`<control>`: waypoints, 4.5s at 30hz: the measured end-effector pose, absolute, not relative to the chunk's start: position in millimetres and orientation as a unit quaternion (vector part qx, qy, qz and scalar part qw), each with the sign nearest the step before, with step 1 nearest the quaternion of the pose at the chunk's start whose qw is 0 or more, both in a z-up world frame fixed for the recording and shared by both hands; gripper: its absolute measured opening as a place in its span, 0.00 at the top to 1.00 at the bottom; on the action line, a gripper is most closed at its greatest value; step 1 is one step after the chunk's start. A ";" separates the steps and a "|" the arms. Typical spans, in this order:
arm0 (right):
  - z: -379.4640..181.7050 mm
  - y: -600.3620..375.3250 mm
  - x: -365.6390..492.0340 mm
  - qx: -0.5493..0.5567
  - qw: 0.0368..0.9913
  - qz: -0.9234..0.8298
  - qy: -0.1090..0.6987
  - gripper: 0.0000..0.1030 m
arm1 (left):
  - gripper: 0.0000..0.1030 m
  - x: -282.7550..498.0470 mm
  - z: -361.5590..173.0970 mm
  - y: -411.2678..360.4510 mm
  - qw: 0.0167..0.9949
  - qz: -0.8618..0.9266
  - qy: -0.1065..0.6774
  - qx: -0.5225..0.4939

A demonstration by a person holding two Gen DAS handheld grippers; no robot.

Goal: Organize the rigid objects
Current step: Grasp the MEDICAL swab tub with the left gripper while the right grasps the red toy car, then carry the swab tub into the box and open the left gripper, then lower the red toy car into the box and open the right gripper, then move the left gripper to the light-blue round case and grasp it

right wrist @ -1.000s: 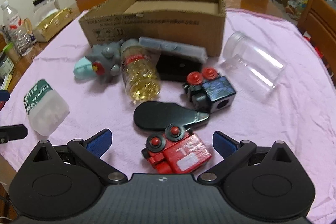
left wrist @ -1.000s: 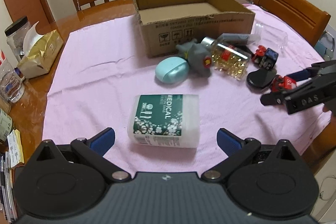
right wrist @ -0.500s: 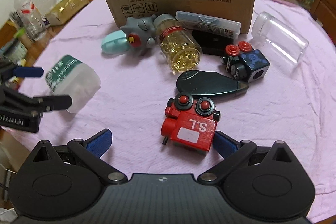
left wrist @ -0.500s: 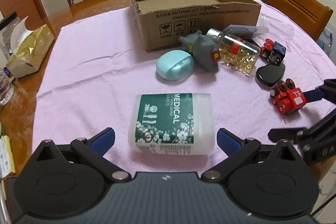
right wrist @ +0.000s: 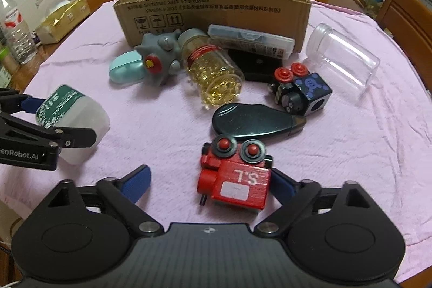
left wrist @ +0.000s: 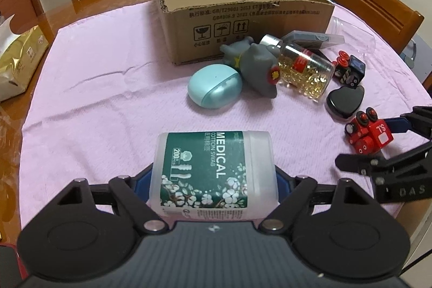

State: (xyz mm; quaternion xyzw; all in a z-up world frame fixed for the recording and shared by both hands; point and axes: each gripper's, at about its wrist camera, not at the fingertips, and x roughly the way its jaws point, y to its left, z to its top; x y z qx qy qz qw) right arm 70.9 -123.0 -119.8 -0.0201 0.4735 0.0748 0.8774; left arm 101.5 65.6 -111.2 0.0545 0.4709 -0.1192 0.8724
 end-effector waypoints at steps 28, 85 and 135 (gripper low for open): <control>-72.5 -121.1 78.7 -0.079 0.871 0.090 0.476 0.45 | 0.20 114.3 -62.5 71.5 0.853 -0.181 0.480 0.093; 6.7 -152.8 308.9 -0.110 0.880 0.196 0.418 0.45 | 0.01 203.5 -22.0 69.2 0.918 0.008 0.397 0.004; -99.6 -197.2 135.1 0.001 0.856 0.067 0.512 0.00 | 0.01 175.5 -129.2 53.8 0.879 -0.044 0.474 0.038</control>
